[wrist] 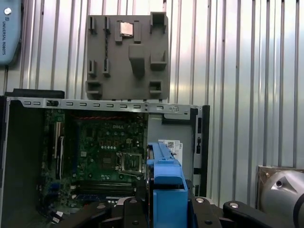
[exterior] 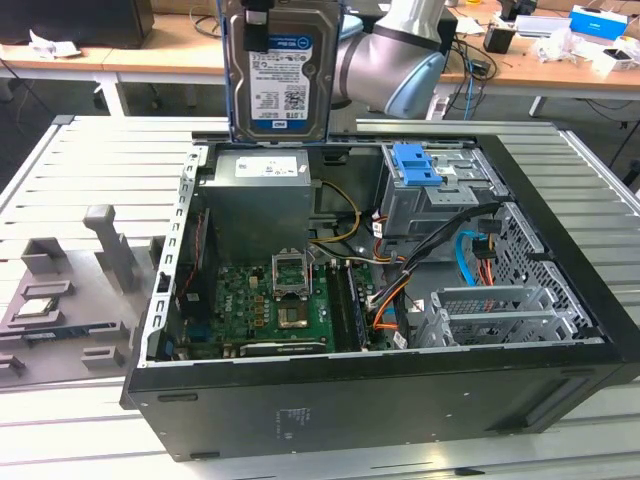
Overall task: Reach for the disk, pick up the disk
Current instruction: 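Pick up the disk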
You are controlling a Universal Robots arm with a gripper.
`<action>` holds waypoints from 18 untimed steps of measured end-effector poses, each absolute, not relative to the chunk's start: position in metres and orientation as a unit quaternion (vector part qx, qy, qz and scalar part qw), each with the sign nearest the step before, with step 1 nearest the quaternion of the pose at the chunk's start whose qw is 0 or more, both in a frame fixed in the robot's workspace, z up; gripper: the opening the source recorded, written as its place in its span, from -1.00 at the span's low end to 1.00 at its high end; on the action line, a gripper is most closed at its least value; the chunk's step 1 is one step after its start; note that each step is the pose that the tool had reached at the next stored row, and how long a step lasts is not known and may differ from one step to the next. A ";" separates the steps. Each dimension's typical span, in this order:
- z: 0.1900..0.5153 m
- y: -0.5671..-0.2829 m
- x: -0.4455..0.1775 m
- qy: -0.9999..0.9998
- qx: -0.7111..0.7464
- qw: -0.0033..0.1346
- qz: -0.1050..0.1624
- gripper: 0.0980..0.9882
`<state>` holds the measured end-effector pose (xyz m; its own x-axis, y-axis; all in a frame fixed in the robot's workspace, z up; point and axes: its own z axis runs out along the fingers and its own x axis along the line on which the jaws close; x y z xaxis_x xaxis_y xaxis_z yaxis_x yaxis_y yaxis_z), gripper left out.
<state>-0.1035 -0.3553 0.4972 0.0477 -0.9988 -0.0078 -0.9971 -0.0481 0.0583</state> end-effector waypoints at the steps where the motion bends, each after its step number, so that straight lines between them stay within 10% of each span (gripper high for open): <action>1: 0.497 -0.355 -0.101 -0.690 0.724 0.019 -0.023 -0.39; 18: 0.497 -0.355 -0.045 -0.690 0.723 0.021 -0.025 -0.39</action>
